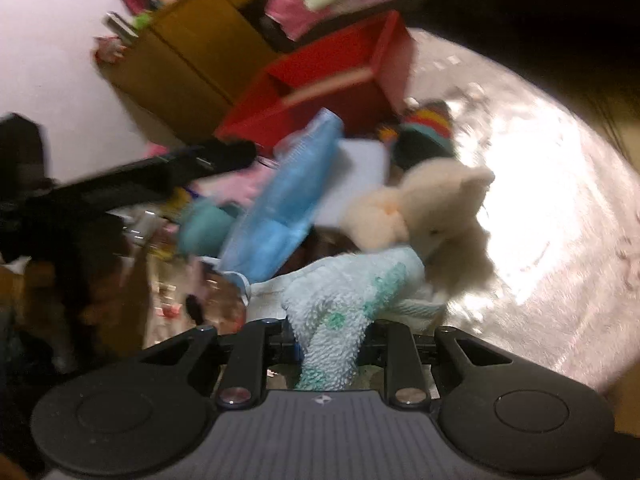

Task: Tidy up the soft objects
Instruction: 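Grasp the light-blue towel with the right tool, then grasp the pink Peppa Pig plush with the left tool while the right tool holds the towel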

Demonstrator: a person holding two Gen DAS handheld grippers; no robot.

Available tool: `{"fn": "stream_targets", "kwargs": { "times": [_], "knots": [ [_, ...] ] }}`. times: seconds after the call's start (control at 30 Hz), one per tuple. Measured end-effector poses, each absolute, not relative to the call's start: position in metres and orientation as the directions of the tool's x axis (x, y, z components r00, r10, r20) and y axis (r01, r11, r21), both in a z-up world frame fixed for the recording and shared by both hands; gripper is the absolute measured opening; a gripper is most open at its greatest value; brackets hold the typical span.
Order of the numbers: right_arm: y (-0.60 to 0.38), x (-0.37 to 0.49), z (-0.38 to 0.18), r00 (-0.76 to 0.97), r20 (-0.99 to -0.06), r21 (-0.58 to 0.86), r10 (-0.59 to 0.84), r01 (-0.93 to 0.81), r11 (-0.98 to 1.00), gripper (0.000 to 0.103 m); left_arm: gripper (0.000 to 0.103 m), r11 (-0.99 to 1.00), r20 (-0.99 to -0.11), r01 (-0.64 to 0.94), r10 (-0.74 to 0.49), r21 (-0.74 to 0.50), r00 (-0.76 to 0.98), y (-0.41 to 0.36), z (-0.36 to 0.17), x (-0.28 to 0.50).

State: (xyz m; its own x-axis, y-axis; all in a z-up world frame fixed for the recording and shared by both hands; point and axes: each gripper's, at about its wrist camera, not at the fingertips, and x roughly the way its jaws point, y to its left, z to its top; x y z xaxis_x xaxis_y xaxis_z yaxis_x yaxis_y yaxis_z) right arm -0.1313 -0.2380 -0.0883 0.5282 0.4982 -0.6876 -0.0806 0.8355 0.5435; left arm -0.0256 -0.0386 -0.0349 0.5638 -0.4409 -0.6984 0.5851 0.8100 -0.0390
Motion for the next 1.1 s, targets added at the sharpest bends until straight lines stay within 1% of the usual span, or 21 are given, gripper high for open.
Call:
{"fn": "stream_targets", "kwargs": {
  "times": [0.07, 0.1, 0.17, 0.23, 0.27, 0.3, 0.33, 0.37, 0.43, 0.47, 0.57, 0.67, 0.7, 0.8, 0.93, 1.0, 1.07, 1.1],
  "knots": [
    [-0.231, -0.131, -0.087, 0.539, -0.722, 0.458, 0.434, -0.098, 0.884, 0.000, 0.097, 0.804, -0.701, 0.594, -0.436, -0.022, 0.564, -0.040, -0.037, -0.026],
    [-0.233, -0.131, -0.089, 0.529, -0.714, 0.485, 0.459, -0.099, 0.869, 0.000, 0.097, 0.802, -0.704, 0.597, -0.436, -0.022, 0.560, -0.040, -0.037, -0.026],
    [-0.240, -0.131, -0.089, 0.509, -0.639, 0.617, 0.577, -0.108, 0.779, 0.000, 0.097, 0.806, -0.711, 0.590, -0.438, -0.039, 0.551, -0.037, -0.036, -0.023],
    [-0.232, -0.131, -0.081, 0.538, -0.655, 0.549, 0.531, -0.145, 0.823, 0.000, 0.097, 0.809, -0.721, 0.584, -0.442, -0.064, 0.534, -0.033, -0.037, -0.020],
    [-0.231, -0.131, -0.079, 0.540, -0.632, 0.572, 0.556, -0.159, 0.805, 0.000, 0.097, 0.812, -0.724, 0.580, -0.442, -0.071, 0.530, -0.029, -0.036, -0.019],
    [-0.235, -0.129, -0.078, 0.530, -0.584, 0.645, 0.615, -0.157, 0.748, 0.000, 0.097, 0.814, -0.722, 0.577, -0.440, -0.069, 0.535, -0.025, -0.034, -0.019],
    [-0.241, -0.128, -0.078, 0.541, -0.548, 0.686, 0.638, -0.145, 0.713, 0.000, 0.097, 0.819, -0.716, 0.571, -0.432, -0.057, 0.548, -0.019, -0.031, -0.020],
    [-0.246, -0.128, -0.074, 0.576, -0.542, 0.678, 0.612, -0.130, 0.723, 0.000, 0.097, 0.826, -0.711, 0.562, -0.419, -0.041, 0.565, -0.015, -0.028, -0.020],
    [-0.250, -0.128, -0.069, 0.639, -0.591, 0.582, 0.493, -0.085, 0.809, 0.000, 0.097, 0.838, -0.704, 0.546, -0.394, -0.010, 0.591, -0.004, -0.023, -0.021],
    [-0.253, -0.126, -0.072, 0.644, -0.605, 0.575, 0.468, -0.054, 0.817, 0.000, 0.097, 0.841, -0.704, 0.541, -0.389, -0.007, 0.594, 0.002, -0.022, -0.022],
    [-0.257, -0.120, -0.084, 0.616, -0.598, 0.646, 0.513, -0.008, 0.764, 0.000, 0.097, 0.848, -0.718, 0.529, -0.361, 0.012, 0.595, 0.014, -0.025, -0.028],
    [-0.249, -0.117, -0.082, 0.619, -0.610, 0.606, 0.494, -0.037, 0.795, 0.000, 0.094, 0.850, -0.747, 0.523, -0.309, 0.061, 0.589, 0.015, -0.039, -0.031],
    [-0.246, -0.118, -0.080, 0.620, -0.607, 0.603, 0.497, -0.048, 0.796, 0.000, 0.092, 0.854, -0.758, 0.516, -0.291, 0.068, 0.583, 0.014, -0.045, -0.029],
    [-0.245, -0.115, -0.078, 0.611, -0.600, 0.612, 0.516, -0.064, 0.788, 0.000, 0.089, 0.852, -0.796, 0.523, -0.305, 0.017, 0.522, 0.013, -0.055, -0.018],
    [-0.244, -0.115, -0.076, 0.600, -0.607, 0.608, 0.521, -0.072, 0.791, 0.000, 0.085, 0.859, -0.825, 0.512, -0.276, 0.019, 0.493, 0.006, -0.069, -0.001],
    [-0.243, -0.115, -0.076, 0.596, -0.607, 0.611, 0.526, -0.073, 0.788, 0.000, 0.076, 0.878, -0.848, 0.478, -0.266, -0.018, 0.458, 0.008, -0.077, 0.009],
    [-0.244, -0.113, -0.078, 0.594, -0.607, 0.612, 0.527, -0.073, 0.788, 0.000, 0.074, 0.892, -0.862, 0.450, -0.256, -0.037, 0.437, 0.011, -0.082, 0.014],
    [-0.244, -0.113, -0.079, 0.594, -0.608, 0.612, 0.527, -0.074, 0.788, 0.000, 0.070, 0.900, -0.868, 0.435, -0.242, -0.034, 0.433, 0.012, -0.083, 0.016]
  ]
}}
